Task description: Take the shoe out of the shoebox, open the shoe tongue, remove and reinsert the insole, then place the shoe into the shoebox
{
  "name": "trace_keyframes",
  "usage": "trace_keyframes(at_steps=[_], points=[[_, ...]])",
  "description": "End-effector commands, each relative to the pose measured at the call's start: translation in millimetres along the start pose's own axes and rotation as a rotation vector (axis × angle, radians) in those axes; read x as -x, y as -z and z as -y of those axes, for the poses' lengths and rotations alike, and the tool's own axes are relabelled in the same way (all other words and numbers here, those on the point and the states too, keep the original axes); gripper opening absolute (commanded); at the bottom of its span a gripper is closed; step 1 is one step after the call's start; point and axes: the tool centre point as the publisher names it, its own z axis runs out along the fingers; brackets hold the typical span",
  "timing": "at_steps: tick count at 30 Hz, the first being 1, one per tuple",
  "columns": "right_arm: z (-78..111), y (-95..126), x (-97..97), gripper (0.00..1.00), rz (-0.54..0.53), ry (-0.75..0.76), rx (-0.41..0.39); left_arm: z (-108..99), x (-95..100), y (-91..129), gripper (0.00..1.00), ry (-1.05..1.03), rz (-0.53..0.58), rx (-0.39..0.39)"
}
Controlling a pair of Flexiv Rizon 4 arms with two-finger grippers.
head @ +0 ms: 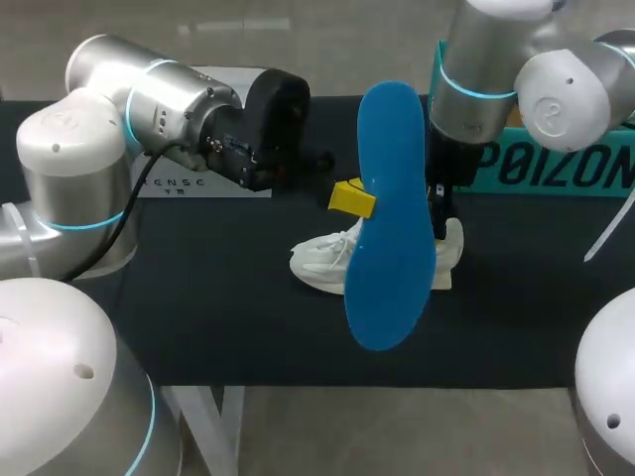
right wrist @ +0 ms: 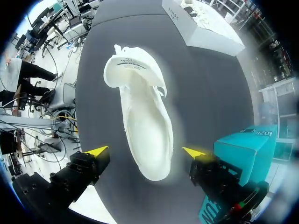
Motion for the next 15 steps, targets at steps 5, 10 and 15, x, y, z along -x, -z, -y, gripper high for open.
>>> trace_keyframes(at_steps=[5, 10, 15], points=[[3.3, 9.7, 1.2, 1.00, -0.046, 0.013, 0.007, -0.8, 0.3, -0.8, 0.00, 0.000, 0.000, -0.002], [3.3, 9.7, 1.2, 1.00, -0.046, 0.013, 0.007, -0.8, 0.3, -0.8, 0.00, 0.000, 0.000, -0.002], [3.3, 9.7, 1.2, 1.00, -0.046, 0.013, 0.007, -0.8, 0.3, -0.8, 0.00, 0.000, 0.000, -0.002]])
